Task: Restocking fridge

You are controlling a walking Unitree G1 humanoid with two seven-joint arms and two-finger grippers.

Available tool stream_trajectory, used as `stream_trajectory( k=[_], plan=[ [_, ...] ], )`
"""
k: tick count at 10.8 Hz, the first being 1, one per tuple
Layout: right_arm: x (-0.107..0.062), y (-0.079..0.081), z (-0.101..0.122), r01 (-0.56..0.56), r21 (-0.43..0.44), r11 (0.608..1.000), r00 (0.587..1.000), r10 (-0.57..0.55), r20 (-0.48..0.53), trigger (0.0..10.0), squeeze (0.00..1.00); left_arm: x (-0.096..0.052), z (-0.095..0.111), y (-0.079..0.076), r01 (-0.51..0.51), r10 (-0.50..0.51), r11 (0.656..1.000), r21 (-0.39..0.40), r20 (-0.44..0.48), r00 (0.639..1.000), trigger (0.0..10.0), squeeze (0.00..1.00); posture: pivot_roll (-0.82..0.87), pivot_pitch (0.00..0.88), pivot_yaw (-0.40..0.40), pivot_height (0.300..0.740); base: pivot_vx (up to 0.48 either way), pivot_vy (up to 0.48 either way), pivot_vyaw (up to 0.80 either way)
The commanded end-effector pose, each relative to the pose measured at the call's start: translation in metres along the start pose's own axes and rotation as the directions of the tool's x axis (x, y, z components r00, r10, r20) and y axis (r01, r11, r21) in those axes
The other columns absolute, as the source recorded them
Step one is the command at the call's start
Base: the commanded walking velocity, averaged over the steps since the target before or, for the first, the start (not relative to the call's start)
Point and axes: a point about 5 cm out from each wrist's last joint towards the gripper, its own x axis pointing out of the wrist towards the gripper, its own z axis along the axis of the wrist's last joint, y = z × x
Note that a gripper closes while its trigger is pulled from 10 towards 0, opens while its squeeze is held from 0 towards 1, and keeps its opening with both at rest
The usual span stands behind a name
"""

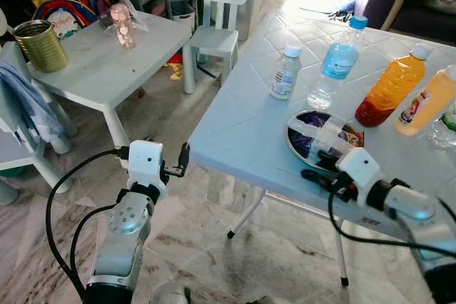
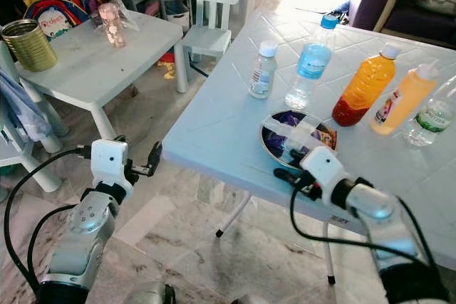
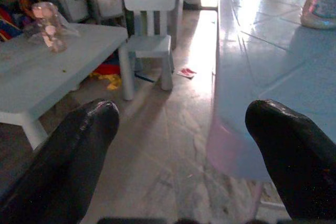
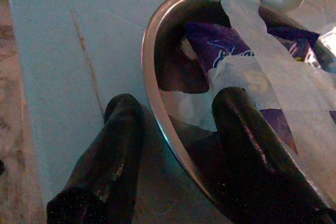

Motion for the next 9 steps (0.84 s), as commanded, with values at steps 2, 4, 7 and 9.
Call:
stream_trajectory(
  k=[2,4,7,9],
  plan=[
    [-0.005,-0.008,-0.01,-0.037,-0.018,0.999,0.996,0.036,-0.084,10.0,0.0,0.0,0.0,-0.004,0.019,-0.019,1.0,0.016,-0.012,1.0,10.0,0.0,0.1,0.064,-0.018,0.74,0.0,0.0,0.0],
    [-0.002,-0.015,-0.01,-0.052,-0.024,0.998,0.994,0.05,-0.101,2.2,0.0,0.0,-0.001,-0.005,0.026,-0.025,1.0,0.016,-0.019,0.999,10.0,0.0,0.11,0.064,-0.021,0.74,0.0,0.0,0.0],
    [0.002,-0.014,-0.008,-0.089,-0.116,0.989,0.992,0.078,-0.099,0.0,0.0,-0.001,-0.004,-0.005,0.024,-0.023,1.0,0.02,-0.037,0.999,10.0,0.0,0.11,0.064,-0.022,0.74,0.0,0.0,0.0],
    [0.003,-0.004,-0.011,-0.139,-0.191,0.972,0.988,0.123,-0.093,0.0,0.0,-0.002,-0.005,-0.006,0.022,-0.021,0.999,0.024,-0.049,0.999,10.0,0.0,0.11,0.063,-0.023,0.74,0.0,0.0,0.0]
  ],
)
